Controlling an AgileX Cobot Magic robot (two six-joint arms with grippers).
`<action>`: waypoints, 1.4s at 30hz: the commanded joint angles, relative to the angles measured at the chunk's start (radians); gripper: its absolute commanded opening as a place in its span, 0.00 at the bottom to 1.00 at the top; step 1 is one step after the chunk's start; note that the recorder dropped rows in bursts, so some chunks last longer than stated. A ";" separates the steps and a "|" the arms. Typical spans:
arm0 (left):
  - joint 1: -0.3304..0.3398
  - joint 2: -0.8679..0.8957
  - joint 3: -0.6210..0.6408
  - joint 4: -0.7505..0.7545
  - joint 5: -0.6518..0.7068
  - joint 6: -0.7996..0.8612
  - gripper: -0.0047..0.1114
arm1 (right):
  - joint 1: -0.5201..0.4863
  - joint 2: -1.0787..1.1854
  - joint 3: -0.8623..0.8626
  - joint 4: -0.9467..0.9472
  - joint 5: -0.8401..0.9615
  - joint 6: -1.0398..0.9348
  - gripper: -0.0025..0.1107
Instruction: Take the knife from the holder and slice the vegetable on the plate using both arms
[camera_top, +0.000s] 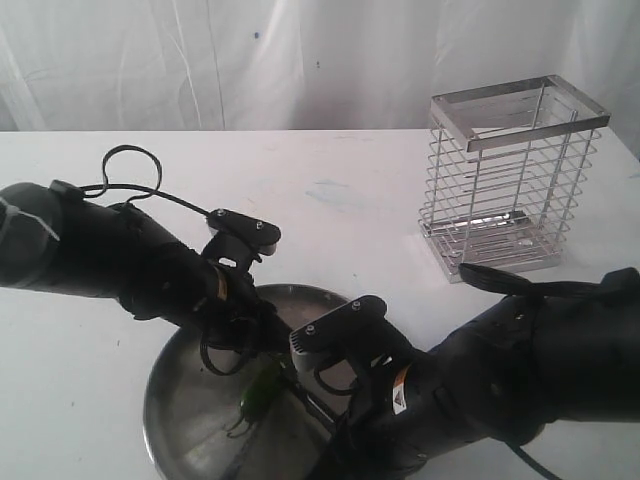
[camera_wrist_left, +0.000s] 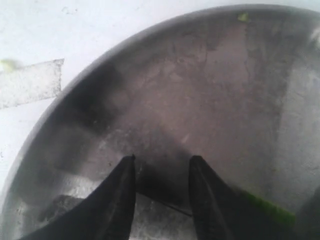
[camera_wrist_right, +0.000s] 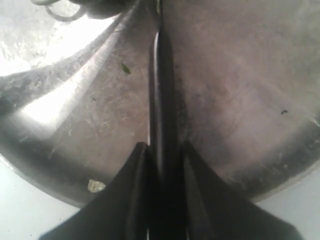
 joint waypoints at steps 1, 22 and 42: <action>-0.005 -0.014 0.015 -0.004 0.075 0.025 0.38 | 0.004 -0.001 -0.002 -0.007 0.013 -0.011 0.02; -0.005 0.013 0.018 -0.004 0.091 0.027 0.38 | 0.004 -0.001 -0.002 -0.008 0.043 -0.012 0.02; -0.005 -0.309 0.025 0.032 0.374 0.143 0.38 | 0.004 -0.001 -0.002 -0.008 0.100 -0.012 0.02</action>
